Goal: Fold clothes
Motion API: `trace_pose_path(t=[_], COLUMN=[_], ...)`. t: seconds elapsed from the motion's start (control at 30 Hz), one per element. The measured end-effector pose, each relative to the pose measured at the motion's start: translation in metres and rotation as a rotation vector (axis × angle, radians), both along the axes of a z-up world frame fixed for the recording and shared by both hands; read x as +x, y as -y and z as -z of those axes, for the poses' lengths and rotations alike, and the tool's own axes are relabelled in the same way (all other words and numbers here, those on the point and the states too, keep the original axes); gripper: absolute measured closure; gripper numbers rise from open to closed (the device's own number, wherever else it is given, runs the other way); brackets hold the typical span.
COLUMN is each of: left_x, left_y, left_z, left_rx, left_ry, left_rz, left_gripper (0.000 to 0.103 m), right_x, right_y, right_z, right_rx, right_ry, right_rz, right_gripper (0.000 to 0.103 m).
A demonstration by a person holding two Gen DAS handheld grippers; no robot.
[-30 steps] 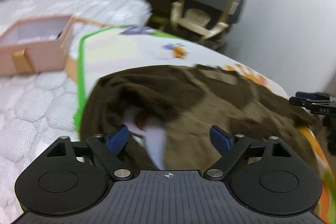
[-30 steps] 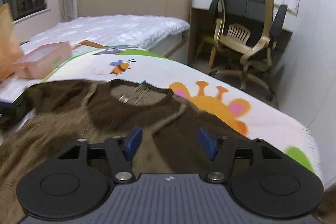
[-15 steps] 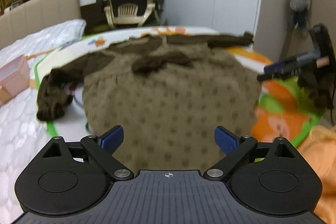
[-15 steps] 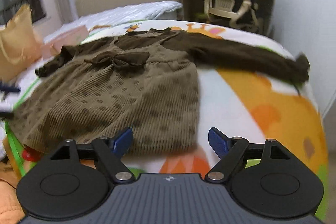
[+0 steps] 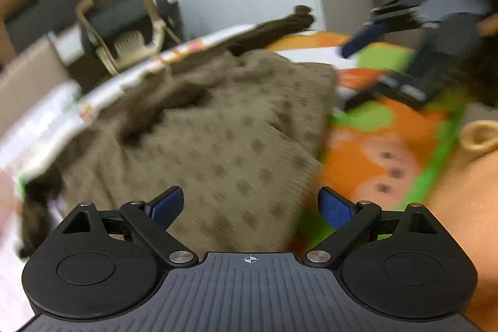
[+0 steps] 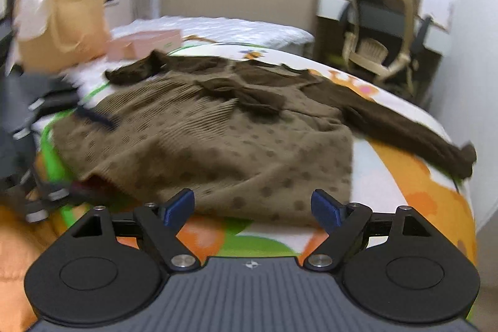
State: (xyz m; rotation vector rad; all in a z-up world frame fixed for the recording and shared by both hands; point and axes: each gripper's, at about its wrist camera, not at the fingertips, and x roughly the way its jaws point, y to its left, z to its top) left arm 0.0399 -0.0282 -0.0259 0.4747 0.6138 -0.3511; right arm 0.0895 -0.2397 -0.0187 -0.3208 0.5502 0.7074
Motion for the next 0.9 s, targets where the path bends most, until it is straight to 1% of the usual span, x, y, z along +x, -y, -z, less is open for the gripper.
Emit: trace_pose_path(t=[0.03, 0.07, 0.13, 0.17, 0.23, 0.33, 0.37, 0.43, 0.47, 0.53, 0.57, 0.6, 0.63, 0.67, 0.77, 0.83, 0.87, 0.9], left_x=[0.006, 0.016, 0.032, 0.038, 0.048, 0.056, 0.057, 0.057, 0.055, 0.044, 0.039, 0.033, 0.028, 0.020, -0.001, -0.010, -0.014, -0.016], left_y=[-0.002, -0.009, -0.026, -0.033, -0.046, -0.060, -0.061, -0.063, -0.064, -0.066, -0.067, -0.068, -0.069, -0.071, -0.080, -0.089, -0.093, -0.101], left_z=[-0.004, -0.012, -0.030, -0.038, -0.053, -0.065, -0.067, -0.064, -0.063, -0.057, -0.055, -0.052, -0.049, -0.044, -0.028, -0.017, -0.013, -0.010], left_rx=[-0.009, -0.046, -0.158, -0.198, -0.258, -0.331, -0.342, -0.354, -0.357, -0.349, -0.345, -0.340, -0.333, -0.307, -0.230, -0.192, -0.174, -0.163], left_ry=[0.015, 0.018, 0.031, 0.045, 0.076, 0.082, 0.079, 0.065, 0.058, 0.050, 0.046, 0.043, 0.039, 0.039, 0.024, 0.017, 0.015, 0.023], left_rz=[-0.014, -0.042, -0.112, -0.144, -0.208, -0.244, -0.247, -0.254, -0.256, -0.249, -0.246, -0.242, -0.239, -0.236, -0.252, -0.290, -0.312, -0.354], left_gripper=[0.033, 0.048, 0.051, 0.055, 0.057, 0.056, 0.056, 0.054, 0.053, 0.045, 0.034, 0.023, 0.020, 0.016, 0.014, 0.013, 0.013, 0.013], right_x=[-0.008, -0.016, -0.027, -0.029, -0.027, -0.020, -0.017, -0.010, -0.006, 0.003, 0.007, 0.012, 0.015, 0.018, 0.013, 0.005, 0.000, -0.005], right_y=[-0.006, -0.013, -0.026, -0.033, -0.047, -0.069, -0.076, -0.089, -0.094, -0.096, -0.093, -0.086, -0.075, -0.065, -0.033, -0.023, -0.019, -0.018], right_z=[0.001, 0.003, 0.005, 0.006, 0.006, 0.009, 0.011, 0.020, 0.024, 0.029, 0.026, 0.019, 0.009, -0.002, -0.030, -0.033, -0.032, -0.028], right_rx=[-0.032, -0.059, -0.088, -0.090, -0.076, -0.080, -0.088, -0.133, -0.171, -0.245, -0.265, -0.262, -0.236, -0.210, -0.149, -0.155, -0.162, -0.167], right_ry=[0.028, 0.055, 0.108, 0.127, 0.143, 0.194, 0.210, 0.244, 0.292, 0.420, 0.468, 0.498, 0.503, 0.508, 0.515, 0.526, 0.519, 0.500], right_rz=[-0.026, -0.052, -0.096, -0.109, -0.116, -0.108, -0.104, -0.087, -0.062, 0.011, 0.056, 0.107, 0.149, 0.191, 0.258, 0.274, 0.269, 0.253], right_gripper=[0.020, 0.020, 0.020, 0.020, 0.020, 0.020, 0.020, 0.020, 0.020, 0.020, 0.020, 0.020, 0.020, 0.020, 0.020, 0.020, 0.020, 0.020])
